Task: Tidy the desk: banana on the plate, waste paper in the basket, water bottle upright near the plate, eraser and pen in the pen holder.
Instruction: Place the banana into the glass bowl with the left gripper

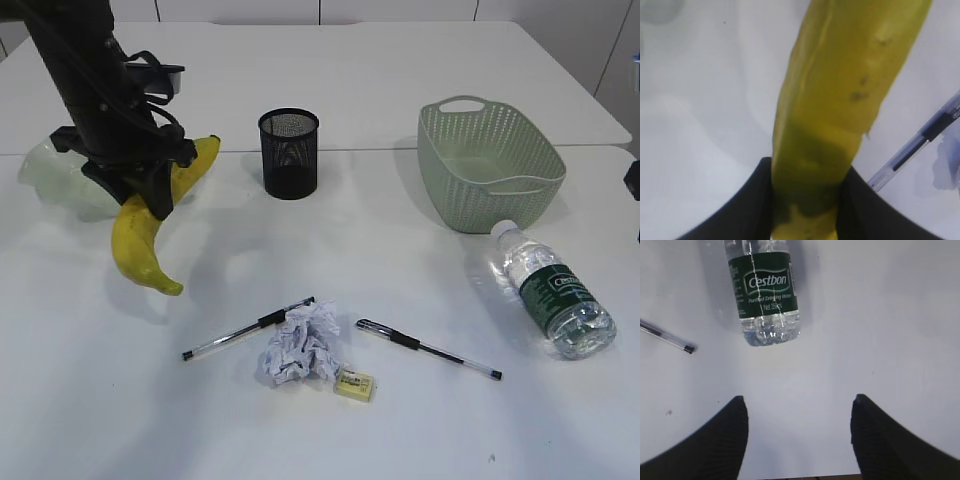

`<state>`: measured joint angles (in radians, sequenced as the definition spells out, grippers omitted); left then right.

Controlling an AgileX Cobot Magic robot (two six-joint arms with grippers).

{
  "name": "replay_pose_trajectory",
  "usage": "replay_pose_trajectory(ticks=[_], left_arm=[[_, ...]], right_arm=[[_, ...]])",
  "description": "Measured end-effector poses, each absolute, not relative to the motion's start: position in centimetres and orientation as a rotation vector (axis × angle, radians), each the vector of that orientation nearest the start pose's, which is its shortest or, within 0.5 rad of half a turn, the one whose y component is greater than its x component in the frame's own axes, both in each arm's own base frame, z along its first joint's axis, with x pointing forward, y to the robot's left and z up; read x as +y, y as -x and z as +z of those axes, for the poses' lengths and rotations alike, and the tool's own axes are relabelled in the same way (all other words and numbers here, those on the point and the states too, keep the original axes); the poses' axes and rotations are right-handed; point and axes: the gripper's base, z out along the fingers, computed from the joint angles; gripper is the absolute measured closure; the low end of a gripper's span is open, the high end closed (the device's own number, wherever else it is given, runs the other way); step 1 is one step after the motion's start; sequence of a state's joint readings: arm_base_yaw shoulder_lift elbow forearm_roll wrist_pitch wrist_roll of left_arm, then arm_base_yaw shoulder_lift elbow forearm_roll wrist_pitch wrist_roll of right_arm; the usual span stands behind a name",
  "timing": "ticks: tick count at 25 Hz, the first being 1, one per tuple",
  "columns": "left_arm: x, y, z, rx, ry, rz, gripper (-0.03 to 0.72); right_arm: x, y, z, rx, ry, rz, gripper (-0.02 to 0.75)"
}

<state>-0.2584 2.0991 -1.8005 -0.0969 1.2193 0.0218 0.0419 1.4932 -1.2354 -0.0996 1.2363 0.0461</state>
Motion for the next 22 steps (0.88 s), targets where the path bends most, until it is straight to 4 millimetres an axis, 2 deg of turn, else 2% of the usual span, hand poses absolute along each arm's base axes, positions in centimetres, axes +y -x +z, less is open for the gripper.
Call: replay_pose_trajectory(ticks=[5,11,14,17,22], left_arm=[[-11.8,-42.6,23.6,2.951,-0.392,-0.119,0.483],[-11.4,-44.2,28.1,2.780,-0.385,-0.047,0.483],[-10.7,-45.0,29.6,2.699,-0.351,-0.045,0.483],[-9.3,-45.8,30.1,2.644,-0.303,-0.043,0.483],[-5.2,-47.0,30.4,2.587,-0.166,-0.023,0.482]], right_arm=[[0.3,-28.4,29.8,2.953,0.036,-0.133,0.255],[0.4,-28.8,29.8,2.904,0.039,-0.127,0.254],[0.4,-28.9,29.9,2.892,0.040,-0.127,0.255],[0.4,-29.1,29.9,2.879,0.042,-0.128,0.255],[0.4,-29.4,30.0,2.842,0.044,-0.123,0.255]])
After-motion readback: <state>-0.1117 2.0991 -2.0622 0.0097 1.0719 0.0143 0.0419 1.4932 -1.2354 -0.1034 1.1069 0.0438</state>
